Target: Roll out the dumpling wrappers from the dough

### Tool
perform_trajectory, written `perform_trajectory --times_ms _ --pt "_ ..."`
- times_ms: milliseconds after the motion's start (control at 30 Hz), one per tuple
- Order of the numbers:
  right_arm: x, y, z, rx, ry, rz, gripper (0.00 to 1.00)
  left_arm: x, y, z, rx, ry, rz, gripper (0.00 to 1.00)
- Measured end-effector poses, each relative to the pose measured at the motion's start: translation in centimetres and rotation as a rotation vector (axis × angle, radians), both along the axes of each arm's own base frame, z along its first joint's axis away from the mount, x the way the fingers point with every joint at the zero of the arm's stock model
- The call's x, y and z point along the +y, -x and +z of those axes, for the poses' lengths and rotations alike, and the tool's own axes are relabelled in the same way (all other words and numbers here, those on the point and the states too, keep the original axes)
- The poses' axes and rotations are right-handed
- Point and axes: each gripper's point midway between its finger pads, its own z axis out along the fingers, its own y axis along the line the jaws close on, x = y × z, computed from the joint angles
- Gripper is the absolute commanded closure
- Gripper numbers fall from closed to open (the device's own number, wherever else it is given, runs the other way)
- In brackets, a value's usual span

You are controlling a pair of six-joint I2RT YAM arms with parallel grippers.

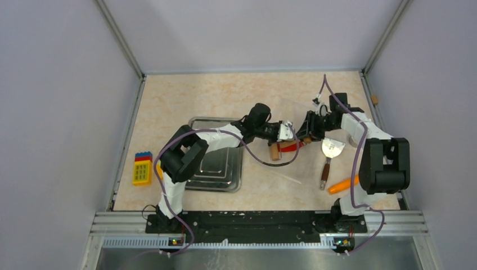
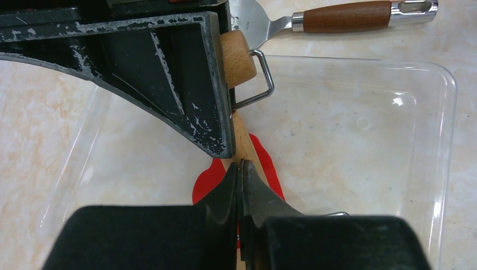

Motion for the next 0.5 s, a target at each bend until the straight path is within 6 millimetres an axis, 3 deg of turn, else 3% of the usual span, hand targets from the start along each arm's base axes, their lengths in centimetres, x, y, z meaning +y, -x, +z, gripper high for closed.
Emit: perform_trajectory --times_ms 100,233,400,500 --pt "0.1 0.0 0.4 -0.006 -0.011 0.002 1.0 -0.1 0.0 0.1 -0.004 0.0 -0.004 1.0" --pt "0.4 -0.2 1.3 -0.01 -0.03 0.01 1.0 0.2 -0.1 0.6 -0.005 0.008 0.004 0.71" --pt "0.9 -1.4 4.3 -0.07 -0.069 0.027 1.0 4.3 0.8 1.3 0.05 -0.001 0.087 0.61" --pt "0.9 -1.5 6.0 -0.104 -0.082 0.03 1.0 7.4 -0.1 3.2 0.066 0.018 0.185 0.58"
